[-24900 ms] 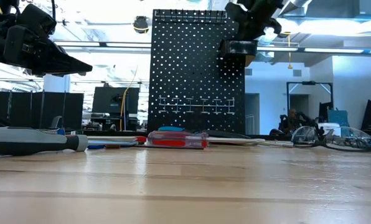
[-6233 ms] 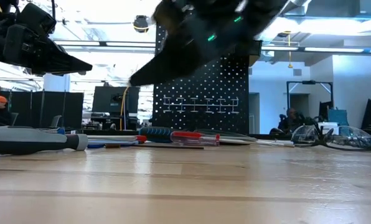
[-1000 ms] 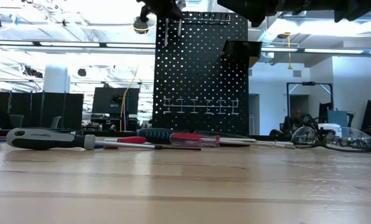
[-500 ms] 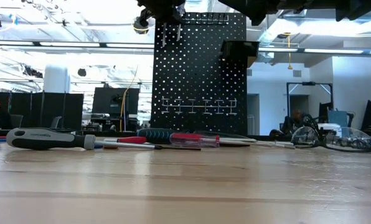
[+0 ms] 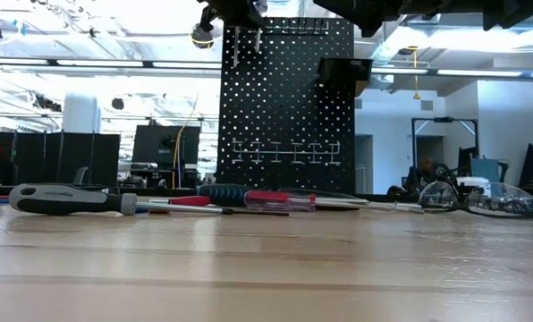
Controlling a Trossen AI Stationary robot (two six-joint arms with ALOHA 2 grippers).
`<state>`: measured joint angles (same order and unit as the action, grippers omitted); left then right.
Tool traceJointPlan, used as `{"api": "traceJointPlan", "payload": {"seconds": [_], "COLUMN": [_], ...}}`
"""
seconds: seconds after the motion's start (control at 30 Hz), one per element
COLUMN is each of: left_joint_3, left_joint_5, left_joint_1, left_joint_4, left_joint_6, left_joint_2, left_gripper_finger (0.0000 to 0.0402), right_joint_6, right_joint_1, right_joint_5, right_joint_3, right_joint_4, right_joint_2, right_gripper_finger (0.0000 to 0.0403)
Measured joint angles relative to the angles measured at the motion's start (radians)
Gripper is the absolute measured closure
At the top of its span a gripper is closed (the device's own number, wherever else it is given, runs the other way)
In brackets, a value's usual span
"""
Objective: Hang tools onto peg board
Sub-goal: Hang the blue screwdriver on the pegboard
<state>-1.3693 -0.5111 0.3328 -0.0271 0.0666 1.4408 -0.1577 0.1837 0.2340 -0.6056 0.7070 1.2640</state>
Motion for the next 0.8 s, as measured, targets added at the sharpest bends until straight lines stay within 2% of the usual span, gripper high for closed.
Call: {"api": "traceJointPlan", "payload": {"seconds": [0.53,0.8], "left_joint_3": [0.000,0.000], "left_joint_5": [-0.024,-0.019], "left_joint_1": [0.049,0.067], "left_joint_4": [0.096,0.092], "left_joint_6": [0.047,0.063], "left_joint_2": [-0.014,-0.015], "left_gripper_finger": [0.0399,0.0395], "right_joint_6": [0.000,0.000], "right_joint_1": [0.000,0.000], "right_joint_5": [0.000,0.001], "right_joint_3": [0.000,0.000], "right_joint_4": [0.001,0.011], "right_joint_2": [0.000,0.000], "right_gripper_finger": [0.0210,0.0210]}}
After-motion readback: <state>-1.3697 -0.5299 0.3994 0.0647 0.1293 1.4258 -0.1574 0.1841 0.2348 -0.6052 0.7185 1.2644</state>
